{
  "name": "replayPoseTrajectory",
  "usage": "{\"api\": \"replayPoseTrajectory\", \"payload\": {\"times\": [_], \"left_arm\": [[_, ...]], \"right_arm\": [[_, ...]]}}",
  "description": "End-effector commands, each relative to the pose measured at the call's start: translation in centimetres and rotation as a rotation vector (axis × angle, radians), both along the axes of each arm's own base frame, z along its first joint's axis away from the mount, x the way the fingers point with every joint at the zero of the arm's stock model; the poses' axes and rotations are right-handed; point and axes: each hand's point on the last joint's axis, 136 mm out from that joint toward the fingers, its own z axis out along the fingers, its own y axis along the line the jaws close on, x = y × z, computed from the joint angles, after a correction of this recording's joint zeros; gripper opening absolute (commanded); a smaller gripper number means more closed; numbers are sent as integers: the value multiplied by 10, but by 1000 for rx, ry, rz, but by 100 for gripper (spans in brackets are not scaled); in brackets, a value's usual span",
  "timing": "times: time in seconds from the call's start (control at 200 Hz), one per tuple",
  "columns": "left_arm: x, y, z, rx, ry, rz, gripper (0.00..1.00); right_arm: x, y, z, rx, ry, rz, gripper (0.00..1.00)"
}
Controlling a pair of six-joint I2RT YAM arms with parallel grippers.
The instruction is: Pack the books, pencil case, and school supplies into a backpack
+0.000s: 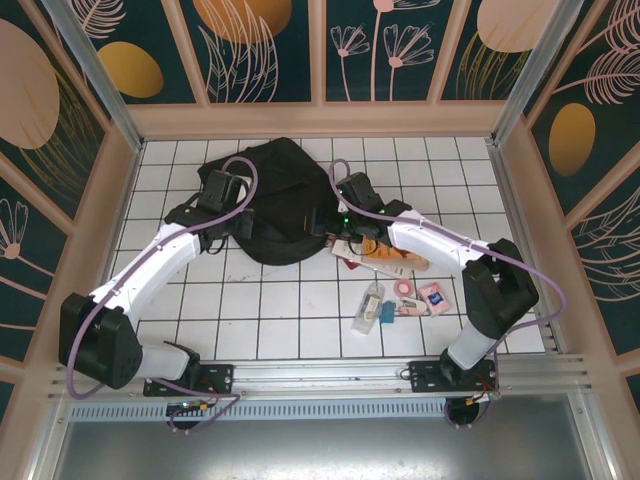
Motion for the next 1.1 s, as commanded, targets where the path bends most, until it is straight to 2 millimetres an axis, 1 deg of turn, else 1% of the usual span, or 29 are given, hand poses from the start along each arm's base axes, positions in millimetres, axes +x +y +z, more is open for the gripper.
{"api": "replayPoseTrajectory", "payload": {"times": [0.0, 0.06, 0.13, 0.185, 0.195, 0.215, 0.36, 0.435, 0.5, 0.595, 0.666, 0.761, 0.856, 0.901, 0.981, 1.031, 1.096], "left_arm": [[-3, -9, 7, -92, -27, 6, 0], [-4, -7, 5, -100, -30, 21, 0], [-6, -9, 2, -127, -29, 32, 0], [-6, -13, 6, -170, -34, 42, 0], [-10, -13, -1, -173, -18, 40, 0], [-12, -15, -4, -189, -7, 37, 0], [-21, -31, -4, -345, 14, 46, 0], [-24, -35, 0, -391, 12, 47, 0], [-26, -33, 3, -408, 3, 62, 0], [-29, -28, 9, -426, -21, 93, 0], [-32, -25, 13, -441, -37, 108, 0], [-38, -25, 12, -471, -34, 121, 0], [-43, -29, 8, -529, -13, 126, 0], [-46, -33, 7, -567, 0, 126, 0], [-49, -42, 6, -651, 20, 123, 0], [-52, -50, 5, -718, 47, 114, 0], [-54, -60, 3, -790, 81, 103, 0]], "right_arm": [[2, 12, 11, 47, 17, -20, 84], [6, 7, 7, 8, 18, -43, 84], [6, 5, 1, -34, 27, -38, 84], [1, 11, -1, -31, 37, -13, 84], [0, 11, -1, -30, 38, -11, 84], [-2, 13, -1, -26, 41, -6, 84], [-20, 19, -3, 34, 109, -28, 83], [-25, 14, -12, 28, 126, -55, 83], [-21, 3, -25, -12, 134, -87, 83], [-6, -2, -39, -15, 147, -93, 82], [9, 4, -38, 4, 132, -76, 82], [34, 14, -33, -5, 90, -58, 80], [58, 21, -31, 13, 87, -51, 77], [68, 24, -29, 34, 85, -41, 71], [87, 25, -22, 56, 68, -42, 69], [99, 21, -16, 49, 38, -53, 67], [115, 13, -6, -14, -34, -82, 68]]}}
